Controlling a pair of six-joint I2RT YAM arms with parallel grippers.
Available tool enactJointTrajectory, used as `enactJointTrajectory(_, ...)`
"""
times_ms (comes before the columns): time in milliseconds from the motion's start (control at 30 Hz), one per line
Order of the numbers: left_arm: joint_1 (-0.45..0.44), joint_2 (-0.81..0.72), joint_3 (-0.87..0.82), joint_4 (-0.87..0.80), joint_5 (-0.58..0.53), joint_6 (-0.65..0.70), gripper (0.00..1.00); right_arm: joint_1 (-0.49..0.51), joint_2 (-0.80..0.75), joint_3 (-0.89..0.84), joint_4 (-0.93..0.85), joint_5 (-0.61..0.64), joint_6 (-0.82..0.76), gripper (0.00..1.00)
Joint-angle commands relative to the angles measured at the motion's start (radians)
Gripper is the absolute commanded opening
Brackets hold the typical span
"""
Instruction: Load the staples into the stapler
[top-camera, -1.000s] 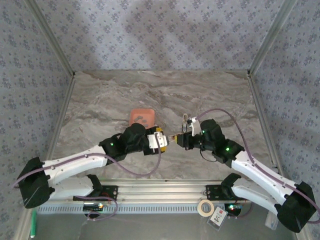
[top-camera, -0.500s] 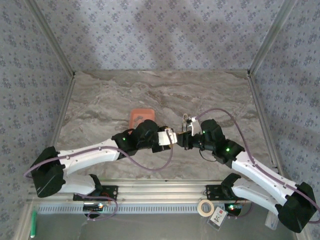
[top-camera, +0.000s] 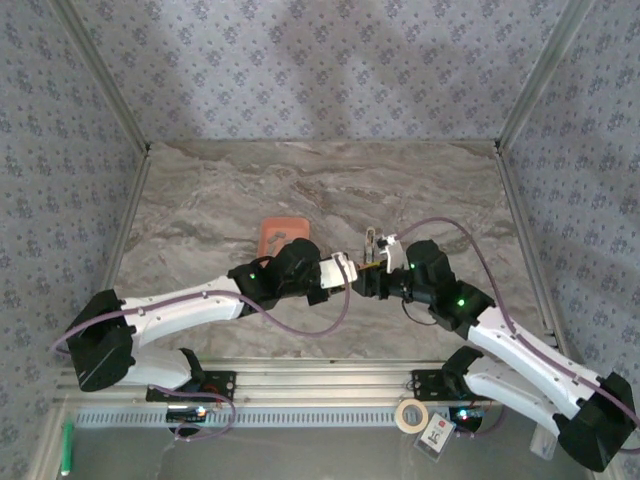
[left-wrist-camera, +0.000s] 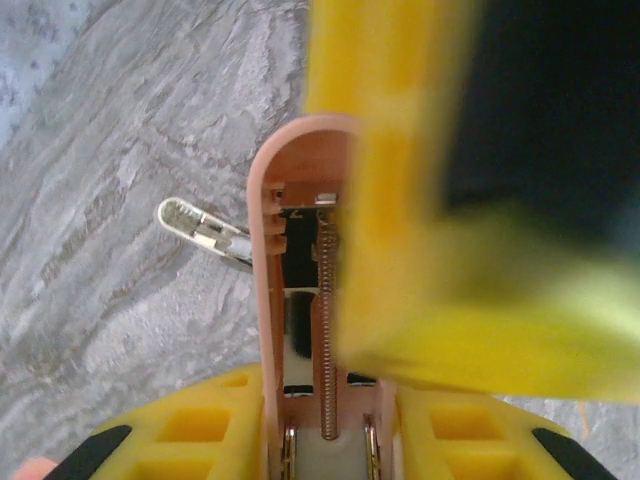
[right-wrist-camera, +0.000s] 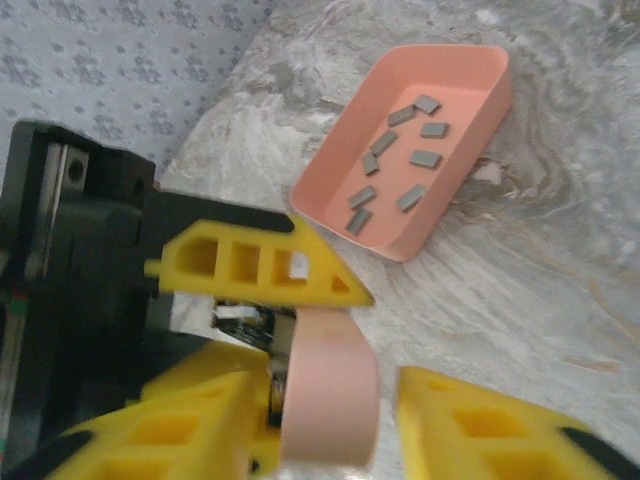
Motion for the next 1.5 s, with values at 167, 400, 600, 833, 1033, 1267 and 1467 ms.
enactJointTrajectory(167,-0.007,0.112,0.089,0.085,-0.201,-0.529,0.19,-0.141,-0.174,0.019,-0.186,0.246,0.037,0.52)
enactJointTrajectory(400,-0.007,0.258,0.136,0.149,-0.363,-0.801,0.16,-0.206,-0.216,-0.029,-0.208,0.244,0.054,0.52)
enactJointTrajectory(600,-0.008,0.404,0.260,0.095,-0.493,-0.912,0.17,-0.234,-0.226,-0.057,-0.215,0.202,0.061,0.52)
enactJointTrajectory(833,0.014,0.512,0.283,0.121,-0.511,-1.041,0.17,-0.245,-0.257,-0.073,-0.225,0.182,0.068,0.52)
enactJointTrajectory(1033,0.041,0.579,0.314,0.132,-0.490,-1.048,0.17,-0.252,-0.276,-0.080,-0.233,0.178,0.068,0.52)
enactJointTrajectory(1267,0.064,0.632,0.343,0.143,-0.483,-1.018,0.20,-0.261,-0.276,-0.087,-0.226,0.163,0.064,0.52)
enactJointTrajectory(1467,0.073,0.667,0.372,0.133,-0.458,-1.017,0.22,-0.263,-0.278,-0.089,-0.221,0.153,0.063,0.52)
